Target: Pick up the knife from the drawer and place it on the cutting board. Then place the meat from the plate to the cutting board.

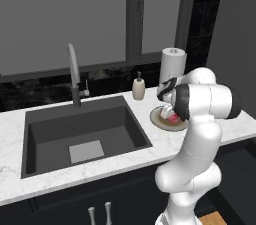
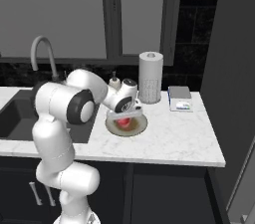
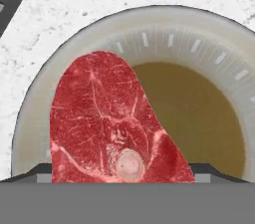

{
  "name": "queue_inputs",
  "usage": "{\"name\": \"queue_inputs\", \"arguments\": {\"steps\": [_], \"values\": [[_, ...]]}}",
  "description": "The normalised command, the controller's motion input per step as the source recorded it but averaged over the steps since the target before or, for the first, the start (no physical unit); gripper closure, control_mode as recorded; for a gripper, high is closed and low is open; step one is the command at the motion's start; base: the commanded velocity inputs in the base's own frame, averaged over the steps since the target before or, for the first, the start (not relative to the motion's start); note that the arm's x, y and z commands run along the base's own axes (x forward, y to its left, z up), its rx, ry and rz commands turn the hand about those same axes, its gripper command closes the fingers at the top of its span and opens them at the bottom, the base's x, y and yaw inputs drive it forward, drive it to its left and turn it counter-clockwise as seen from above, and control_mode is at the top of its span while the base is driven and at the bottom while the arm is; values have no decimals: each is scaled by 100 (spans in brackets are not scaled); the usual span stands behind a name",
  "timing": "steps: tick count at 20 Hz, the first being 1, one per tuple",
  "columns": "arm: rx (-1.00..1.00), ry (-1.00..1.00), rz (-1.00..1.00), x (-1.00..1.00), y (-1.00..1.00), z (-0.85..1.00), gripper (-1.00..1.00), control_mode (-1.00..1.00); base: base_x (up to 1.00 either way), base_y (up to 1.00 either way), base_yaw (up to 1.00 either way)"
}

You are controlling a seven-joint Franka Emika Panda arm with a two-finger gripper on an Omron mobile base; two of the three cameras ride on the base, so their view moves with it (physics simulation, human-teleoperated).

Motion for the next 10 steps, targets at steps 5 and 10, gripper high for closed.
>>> {"name": "queue_inputs", "arguments": {"steps": [5, 10], "values": [[0, 0, 0, -17, 52, 100, 100, -100, 0, 0, 0], [0, 0, 0, -28, 30, 100, 100, -100, 0, 0, 0]]}}
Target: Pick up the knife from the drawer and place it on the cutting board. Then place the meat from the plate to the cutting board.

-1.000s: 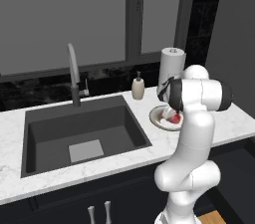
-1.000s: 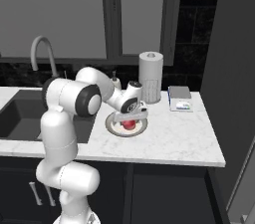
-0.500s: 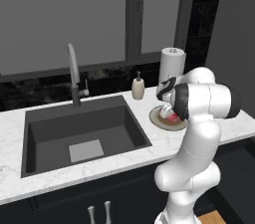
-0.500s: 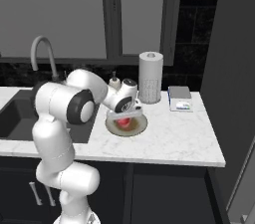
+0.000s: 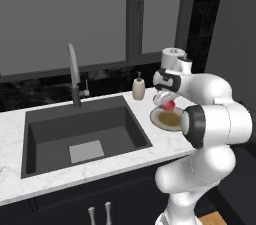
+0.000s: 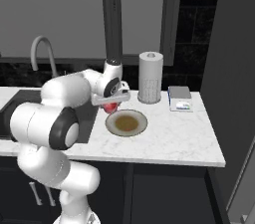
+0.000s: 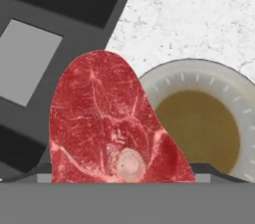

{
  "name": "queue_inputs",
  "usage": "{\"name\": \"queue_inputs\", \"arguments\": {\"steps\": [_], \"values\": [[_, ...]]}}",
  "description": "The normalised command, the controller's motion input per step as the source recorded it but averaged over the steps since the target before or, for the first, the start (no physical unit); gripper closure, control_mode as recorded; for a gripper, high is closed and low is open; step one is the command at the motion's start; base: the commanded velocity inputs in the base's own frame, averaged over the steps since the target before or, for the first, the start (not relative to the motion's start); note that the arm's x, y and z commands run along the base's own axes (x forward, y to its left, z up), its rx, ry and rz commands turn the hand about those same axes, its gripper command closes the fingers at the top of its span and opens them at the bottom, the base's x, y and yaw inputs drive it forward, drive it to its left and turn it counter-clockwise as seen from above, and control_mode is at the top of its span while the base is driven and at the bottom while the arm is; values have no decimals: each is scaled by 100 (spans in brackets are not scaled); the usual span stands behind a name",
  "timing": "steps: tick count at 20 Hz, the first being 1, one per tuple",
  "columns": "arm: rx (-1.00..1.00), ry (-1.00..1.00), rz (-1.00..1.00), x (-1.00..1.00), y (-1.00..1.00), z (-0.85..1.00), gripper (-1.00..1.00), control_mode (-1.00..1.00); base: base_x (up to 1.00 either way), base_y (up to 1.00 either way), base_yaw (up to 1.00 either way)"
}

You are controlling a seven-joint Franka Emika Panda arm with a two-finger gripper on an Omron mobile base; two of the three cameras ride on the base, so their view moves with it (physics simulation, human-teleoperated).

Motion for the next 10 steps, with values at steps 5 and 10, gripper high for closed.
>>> {"name": "queue_inputs", "arguments": {"steps": [5, 10], "values": [[0, -5, 0, -47, 5, 70, 100, -100, 0, 0, 0], [5, -12, 0, -66, -9, 9, 100, -100, 0, 0, 0]]}}
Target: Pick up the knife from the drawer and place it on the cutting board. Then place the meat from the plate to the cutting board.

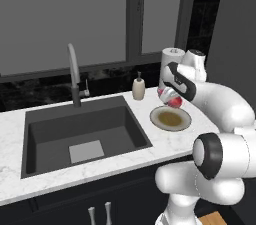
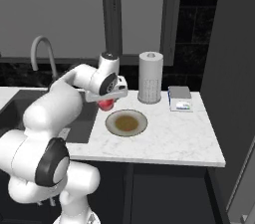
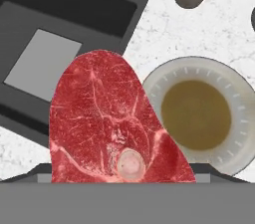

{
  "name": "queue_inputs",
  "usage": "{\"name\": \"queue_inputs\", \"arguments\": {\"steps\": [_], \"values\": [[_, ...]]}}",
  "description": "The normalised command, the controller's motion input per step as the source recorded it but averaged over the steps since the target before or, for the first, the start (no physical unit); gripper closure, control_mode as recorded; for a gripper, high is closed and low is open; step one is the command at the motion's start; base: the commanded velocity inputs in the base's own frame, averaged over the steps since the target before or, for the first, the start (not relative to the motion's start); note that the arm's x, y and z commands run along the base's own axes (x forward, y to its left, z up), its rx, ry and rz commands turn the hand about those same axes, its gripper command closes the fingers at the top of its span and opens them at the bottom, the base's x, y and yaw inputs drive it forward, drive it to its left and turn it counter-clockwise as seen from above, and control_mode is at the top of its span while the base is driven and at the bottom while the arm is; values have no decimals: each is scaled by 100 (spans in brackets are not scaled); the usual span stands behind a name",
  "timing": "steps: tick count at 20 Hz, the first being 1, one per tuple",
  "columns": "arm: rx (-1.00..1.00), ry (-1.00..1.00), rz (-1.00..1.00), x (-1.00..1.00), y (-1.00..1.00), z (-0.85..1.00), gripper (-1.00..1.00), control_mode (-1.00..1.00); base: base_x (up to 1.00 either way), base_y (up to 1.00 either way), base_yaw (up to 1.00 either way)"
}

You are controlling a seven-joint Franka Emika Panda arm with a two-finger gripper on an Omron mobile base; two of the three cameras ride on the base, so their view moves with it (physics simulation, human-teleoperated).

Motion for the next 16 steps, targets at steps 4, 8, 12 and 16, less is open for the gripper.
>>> {"name": "queue_inputs", "arguments": {"steps": [4, 8, 12, 16], "values": [[0, -7, 0, -61, 0, 0, 100, -100, 0, 0, 0], [0, 0, 0, -16, 6, 0, 100, 100, -55, 70, -3], [0, 0, 0, 0, 0, 0, 100, 100, -79, 100, -8], [0, 0, 0, 0, 0, 0, 100, 100, -80, 100, -6]]}}
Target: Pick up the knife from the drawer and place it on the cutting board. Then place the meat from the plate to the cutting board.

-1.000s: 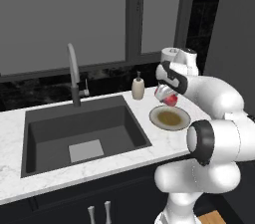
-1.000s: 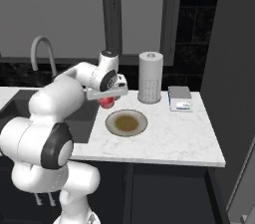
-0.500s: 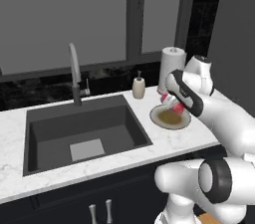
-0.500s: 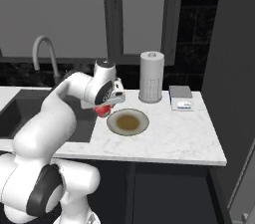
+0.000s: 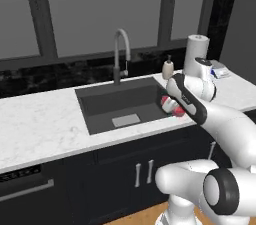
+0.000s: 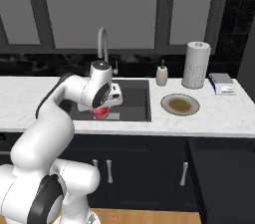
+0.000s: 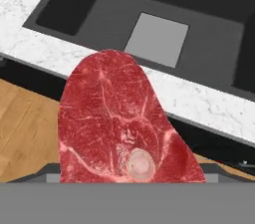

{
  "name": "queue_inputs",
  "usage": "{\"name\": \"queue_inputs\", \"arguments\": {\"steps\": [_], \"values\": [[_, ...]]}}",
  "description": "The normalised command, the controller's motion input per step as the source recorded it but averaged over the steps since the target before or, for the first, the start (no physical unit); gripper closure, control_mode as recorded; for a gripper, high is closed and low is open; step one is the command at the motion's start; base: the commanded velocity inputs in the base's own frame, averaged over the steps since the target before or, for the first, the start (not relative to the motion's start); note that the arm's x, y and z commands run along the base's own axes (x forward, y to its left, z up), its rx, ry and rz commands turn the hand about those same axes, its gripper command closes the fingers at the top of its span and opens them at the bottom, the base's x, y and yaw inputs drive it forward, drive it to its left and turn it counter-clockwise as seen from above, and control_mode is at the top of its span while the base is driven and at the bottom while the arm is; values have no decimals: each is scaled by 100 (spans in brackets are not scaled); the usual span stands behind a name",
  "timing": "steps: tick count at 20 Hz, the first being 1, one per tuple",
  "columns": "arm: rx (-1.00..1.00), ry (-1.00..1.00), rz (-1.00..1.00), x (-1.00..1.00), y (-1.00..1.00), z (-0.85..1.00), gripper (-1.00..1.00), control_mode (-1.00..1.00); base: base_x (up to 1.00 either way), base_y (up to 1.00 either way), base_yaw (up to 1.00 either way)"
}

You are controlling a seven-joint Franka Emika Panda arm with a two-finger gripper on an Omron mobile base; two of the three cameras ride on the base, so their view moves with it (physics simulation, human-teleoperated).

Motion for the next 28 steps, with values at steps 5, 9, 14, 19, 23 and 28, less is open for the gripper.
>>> {"name": "queue_inputs", "arguments": {"steps": [5, 9, 14, 19, 23, 28], "values": [[0, 0, 0, 0, 0, 0, 100, 100, -71, 100, -2], [0, 0, 0, 0, 0, 0, 100, 100, -54, 100, 0], [0, 0, 0, 0, 0, 0, 100, 100, -28, 100, 0], [0, 0, 0, 0, 0, 0, 100, 100, -10, 100, 1], [0, 0, 0, 0, 0, 0, 100, 100, 0, 100, 0], [0, 0, 0, 0, 0, 0, 100, 100, 1, 100, 0]]}}
